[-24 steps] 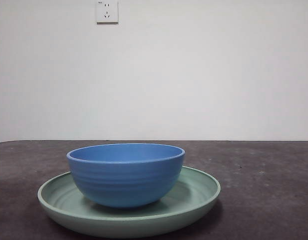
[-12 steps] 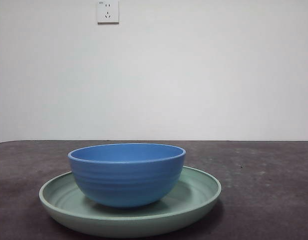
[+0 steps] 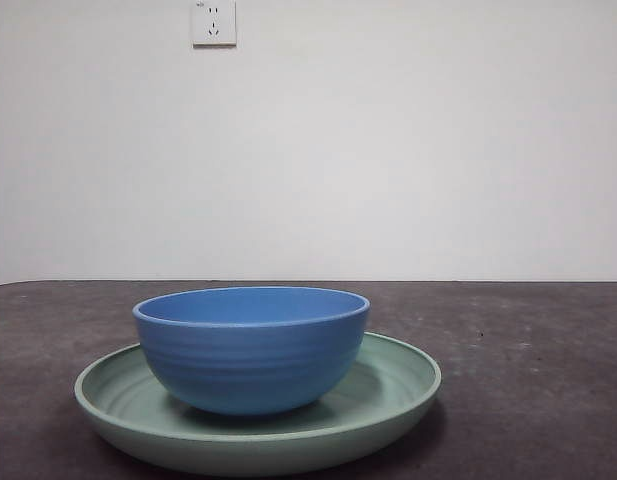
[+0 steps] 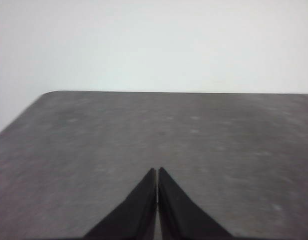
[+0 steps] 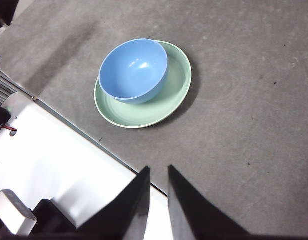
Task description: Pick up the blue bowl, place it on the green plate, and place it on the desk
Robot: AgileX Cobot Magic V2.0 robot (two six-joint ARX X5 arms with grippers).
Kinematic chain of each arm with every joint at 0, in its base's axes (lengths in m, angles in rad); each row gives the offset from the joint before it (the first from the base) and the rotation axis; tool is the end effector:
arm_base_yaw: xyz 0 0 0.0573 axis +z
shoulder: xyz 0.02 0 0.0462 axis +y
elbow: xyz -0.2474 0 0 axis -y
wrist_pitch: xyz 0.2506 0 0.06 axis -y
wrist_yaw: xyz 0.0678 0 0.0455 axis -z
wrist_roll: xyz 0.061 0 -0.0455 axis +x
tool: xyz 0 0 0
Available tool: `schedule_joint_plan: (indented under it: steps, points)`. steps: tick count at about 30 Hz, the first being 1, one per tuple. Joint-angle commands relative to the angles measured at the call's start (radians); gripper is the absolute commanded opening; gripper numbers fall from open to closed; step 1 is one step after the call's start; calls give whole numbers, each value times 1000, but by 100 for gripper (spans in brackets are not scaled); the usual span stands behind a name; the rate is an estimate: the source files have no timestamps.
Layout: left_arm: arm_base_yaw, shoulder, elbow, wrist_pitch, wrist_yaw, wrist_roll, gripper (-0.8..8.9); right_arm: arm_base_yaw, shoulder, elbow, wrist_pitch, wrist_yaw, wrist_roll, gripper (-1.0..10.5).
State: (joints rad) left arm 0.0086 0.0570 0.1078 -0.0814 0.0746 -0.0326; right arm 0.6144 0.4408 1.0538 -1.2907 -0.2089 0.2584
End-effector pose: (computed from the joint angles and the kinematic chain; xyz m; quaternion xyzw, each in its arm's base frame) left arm 0.1488 -0.0033 0.1863 -0.0169 0.0158 -0.0327 0.9992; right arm 0.0466 0.0484 0.3224 0.0450 0.3715 0.3323 0.8658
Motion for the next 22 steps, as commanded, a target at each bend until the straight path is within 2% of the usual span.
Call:
schedule_joint_plan:
  steps: [1, 12, 22]
  points:
    - [2, -29, -29, 13, -26, -25, 7, 7, 4, 13, 11, 0, -8, 52]
    - [1, -54, -96, -62, -26, -40, 7, 7, 4, 13, 11, 0, -8, 52]
    - [2, -54, -96, -57, -26, -39, 7, 7, 4, 13, 11, 0, -8, 52]
